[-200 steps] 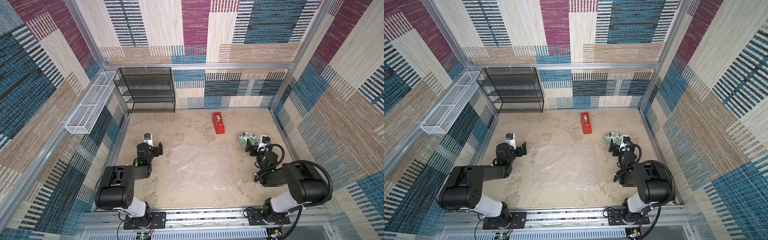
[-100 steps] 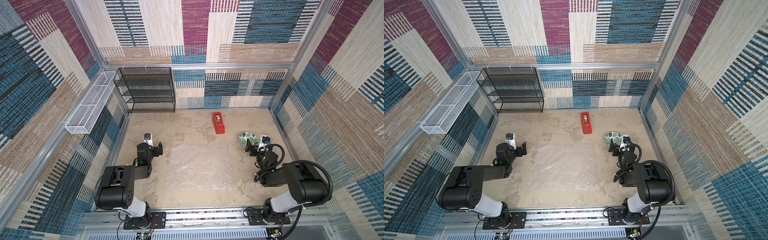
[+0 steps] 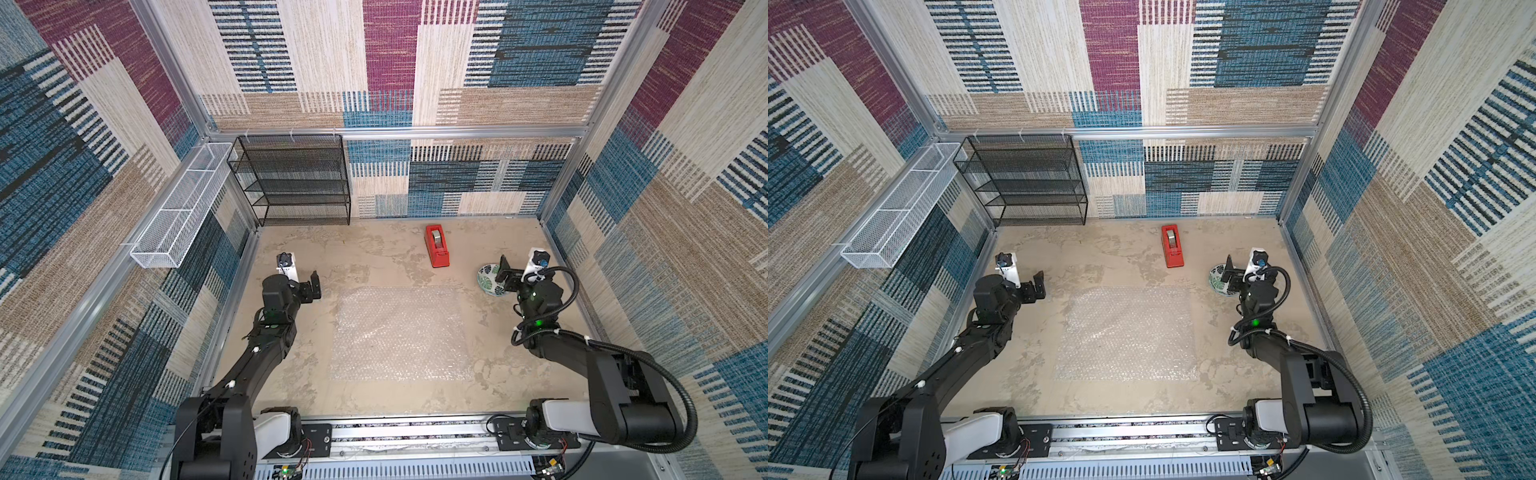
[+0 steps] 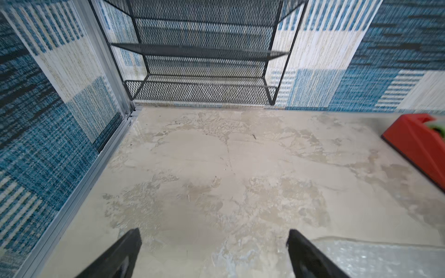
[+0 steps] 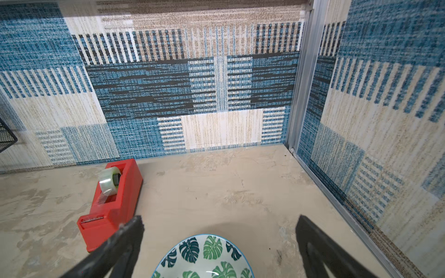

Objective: Wrap bowls in bubble wrap
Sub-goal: Pick up the bowl from the center of the board.

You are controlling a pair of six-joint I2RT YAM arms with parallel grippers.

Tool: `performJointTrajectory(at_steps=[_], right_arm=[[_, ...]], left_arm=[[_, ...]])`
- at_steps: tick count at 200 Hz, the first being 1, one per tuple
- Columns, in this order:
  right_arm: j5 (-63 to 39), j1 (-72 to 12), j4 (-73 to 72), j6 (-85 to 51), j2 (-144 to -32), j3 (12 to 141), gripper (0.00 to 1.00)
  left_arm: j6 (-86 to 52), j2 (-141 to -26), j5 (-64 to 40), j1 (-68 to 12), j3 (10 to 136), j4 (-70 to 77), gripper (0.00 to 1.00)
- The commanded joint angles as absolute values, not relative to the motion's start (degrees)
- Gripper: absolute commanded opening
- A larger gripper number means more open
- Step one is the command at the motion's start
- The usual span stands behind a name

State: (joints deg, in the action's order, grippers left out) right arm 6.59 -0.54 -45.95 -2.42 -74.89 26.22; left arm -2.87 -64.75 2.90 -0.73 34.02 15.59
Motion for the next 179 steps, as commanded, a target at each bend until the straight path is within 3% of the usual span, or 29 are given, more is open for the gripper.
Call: performJointTrajectory(at_steps=[1, 28, 79, 119, 179], right_arm=[[5.37, -0.85, -30.08, -6.6, -71.38, 29.79, 0.99], [9.14, -1.14, -16.51, -12.85, -66.94, 34.67, 0.99], [2.97, -1.14, 7.32, -23.73, -64.81, 41.97, 0.99], [-1.72, -1.06, 20.54, -27.55, -74.11, 47.69, 0.99], [-2.96, 1.51, 23.6, -27.76, -85.34, 56.15, 1.0]], left_arm=[[-7.34, -61.09, 4.16, -1.68, 36.73, 0.96, 0.99], [-12.23, -57.55, 4.61, -3.05, 39.52, -7.57, 0.99], [-22.86, -59.25, -0.29, -4.69, 48.63, -26.37, 1.0], [-27.8, -60.13, -0.92, -8.48, 49.47, -32.8, 1.0], [-28.46, -63.21, -0.63, -10.61, 49.1, -33.53, 0.99]])
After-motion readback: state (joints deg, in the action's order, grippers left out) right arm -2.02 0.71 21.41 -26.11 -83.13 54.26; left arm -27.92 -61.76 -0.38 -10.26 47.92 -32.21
